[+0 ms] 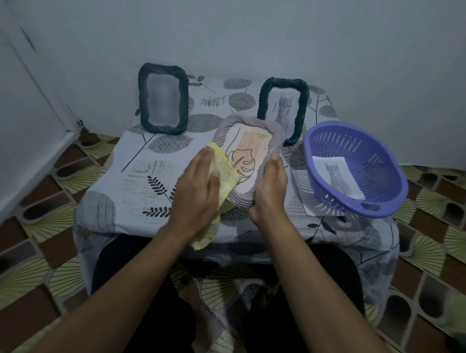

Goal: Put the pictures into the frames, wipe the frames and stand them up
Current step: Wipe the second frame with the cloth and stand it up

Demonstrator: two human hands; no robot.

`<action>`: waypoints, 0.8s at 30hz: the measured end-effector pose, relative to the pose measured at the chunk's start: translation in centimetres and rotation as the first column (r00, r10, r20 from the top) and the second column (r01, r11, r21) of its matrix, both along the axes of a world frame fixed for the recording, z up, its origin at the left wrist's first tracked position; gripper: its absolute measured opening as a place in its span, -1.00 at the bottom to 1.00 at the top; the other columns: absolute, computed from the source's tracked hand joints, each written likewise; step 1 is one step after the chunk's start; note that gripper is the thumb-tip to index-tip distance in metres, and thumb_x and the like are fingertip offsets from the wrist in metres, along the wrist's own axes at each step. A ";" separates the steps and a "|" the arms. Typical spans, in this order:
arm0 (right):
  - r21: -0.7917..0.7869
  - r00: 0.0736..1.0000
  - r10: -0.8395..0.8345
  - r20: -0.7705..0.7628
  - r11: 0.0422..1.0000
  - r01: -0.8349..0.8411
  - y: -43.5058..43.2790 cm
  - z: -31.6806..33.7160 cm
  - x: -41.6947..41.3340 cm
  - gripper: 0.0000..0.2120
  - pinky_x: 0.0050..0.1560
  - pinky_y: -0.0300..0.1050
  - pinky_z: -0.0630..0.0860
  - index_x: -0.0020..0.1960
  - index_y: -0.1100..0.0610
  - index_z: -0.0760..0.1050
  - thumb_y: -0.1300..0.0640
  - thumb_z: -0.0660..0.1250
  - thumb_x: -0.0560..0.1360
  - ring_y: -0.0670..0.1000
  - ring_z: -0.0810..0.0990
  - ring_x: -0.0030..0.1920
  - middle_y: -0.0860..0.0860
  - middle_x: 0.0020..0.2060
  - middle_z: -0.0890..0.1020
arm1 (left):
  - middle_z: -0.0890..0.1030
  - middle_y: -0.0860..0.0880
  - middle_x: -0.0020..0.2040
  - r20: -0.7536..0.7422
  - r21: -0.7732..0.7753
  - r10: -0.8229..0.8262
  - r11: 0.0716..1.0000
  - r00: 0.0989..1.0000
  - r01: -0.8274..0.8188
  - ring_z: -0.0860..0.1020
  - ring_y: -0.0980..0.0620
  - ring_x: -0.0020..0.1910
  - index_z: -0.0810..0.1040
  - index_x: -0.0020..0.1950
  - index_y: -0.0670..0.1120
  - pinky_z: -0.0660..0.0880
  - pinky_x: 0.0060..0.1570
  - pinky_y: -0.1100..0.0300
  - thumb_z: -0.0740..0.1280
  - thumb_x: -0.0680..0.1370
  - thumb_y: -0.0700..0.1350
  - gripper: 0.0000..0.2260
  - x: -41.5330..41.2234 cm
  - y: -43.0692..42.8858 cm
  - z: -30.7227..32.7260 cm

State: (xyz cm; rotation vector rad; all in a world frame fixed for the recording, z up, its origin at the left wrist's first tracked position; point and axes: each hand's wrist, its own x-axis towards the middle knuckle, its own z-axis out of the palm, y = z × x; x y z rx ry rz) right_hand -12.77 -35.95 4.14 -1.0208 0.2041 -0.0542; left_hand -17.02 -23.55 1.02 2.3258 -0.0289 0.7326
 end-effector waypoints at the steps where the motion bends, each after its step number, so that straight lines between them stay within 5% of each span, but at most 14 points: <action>1: -0.033 1.000 0.015 0.007 0.999 -0.015 -0.1 0.0 0.0 -0.67 0.25 0.14 0.56 0.26 0.22 0.47 0.08 0.02 0.73 0.18 0.63 0.19 0.19 0.15 0.65 | 0.23 -0.14 0.58 -0.065 0.074 -0.032 0.997 0.997 0.037 0.18 -0.02 0.55 0.18 0.59 -0.19 0.06 0.50 0.25 0.01 0.67 0.07 -0.46 0.0 0.0 -0.1; 3: -0.118 0.997 0.067 0.030 0.991 -0.063 -0.2 -0.2 -0.2 -0.67 0.22 0.12 0.58 0.26 0.26 0.45 0.09 0.02 0.73 0.18 0.64 0.17 0.21 0.12 0.66 | -0.01 -0.05 0.64 -0.176 0.211 -0.035 0.975 0.984 0.072 0.00 -0.03 0.61 -0.01 0.64 -0.11 0.05 0.53 0.03 -0.12 0.63 0.17 -0.37 0.4 0.3 -0.2; 6: -0.188 0.982 0.173 0.079 0.970 -0.155 -0.1 0.0 -0.9 -0.68 0.09 -0.03 0.62 0.24 0.26 0.46 0.09 0.04 0.72 0.07 0.66 0.06 0.15 0.03 0.66 | -0.23 0.05 0.62 -0.244 0.254 0.001 0.965 0.970 0.063 -0.17 -0.03 0.61 -0.20 0.63 -0.04 -0.07 0.53 -0.04 -0.18 0.61 0.23 -0.35 2.0 1.1 0.8; 12: -0.248 0.963 0.244 0.112 0.946 -0.210 0.6 0.8 -1.8 -0.60 0.13 0.53 0.44 0.14 0.30 0.44 -0.06 0.16 0.65 0.45 0.57 0.05 0.52 0.07 0.49 | -0.22 -0.07 0.64 -0.230 0.033 0.022 0.999 0.973 -0.014 -0.20 0.04 0.60 -0.25 0.62 -0.13 -0.16 0.57 0.09 -0.10 0.67 0.15 -0.37 4.1 1.7 2.4; 15: -0.236 0.979 0.153 0.135 0.965 -0.119 0.4 1.3 -1.1 -0.62 0.15 0.38 0.54 0.13 0.24 0.50 -0.07 0.16 0.62 0.19 0.58 -0.03 0.50 0.05 0.50 | -0.28 -0.09 0.62 -0.227 0.007 -0.064 0.998 0.972 0.067 -0.28 0.13 0.56 -0.27 0.60 -0.14 -0.29 0.48 0.29 -0.10 0.64 0.10 -0.37 3.0 0.5 1.9; 18: -0.209 0.991 0.060 0.122 0.977 -0.033 -0.3 1.7 0.0 -0.65 0.17 0.40 0.47 0.06 0.25 0.46 -0.05 0.16 0.61 0.43 0.55 -0.02 0.57 0.08 0.42 | -0.35 -0.03 0.60 -0.243 -0.022 -0.151 0.988 0.958 0.150 -0.36 0.19 0.53 -0.32 0.59 -0.08 -0.32 0.43 0.34 -0.12 0.64 0.12 -0.37 0.9 -1.0 0.6; 21: -0.185 0.993 0.066 0.096 0.982 -0.047 -0.9 1.7 0.5 -0.66 0.24 0.42 0.40 0.08 0.33 0.40 0.04 0.09 0.70 0.42 0.55 0.04 0.56 0.13 0.42 | -0.42 0.07 0.57 -0.228 -0.041 -0.211 0.977 0.951 0.207 -0.38 0.23 0.52 -0.35 0.60 -0.02 -0.28 0.47 0.24 -0.13 0.65 0.18 -0.37 -0.5 -1.5 -0.5; 24: -0.185 0.993 0.098 0.067 0.979 -0.085 -1.0 1.0 0.5 -0.63 0.27 0.33 0.46 0.15 0.40 0.38 0.06 0.06 0.71 0.46 0.51 0.19 0.55 0.23 0.34 | -0.43 0.10 0.56 -0.199 -0.011 -0.194 0.981 0.961 0.196 -0.38 0.30 0.50 -0.33 0.60 -0.01 -0.30 0.41 0.39 -0.14 0.66 0.19 -0.39 -0.1 -0.7 -0.2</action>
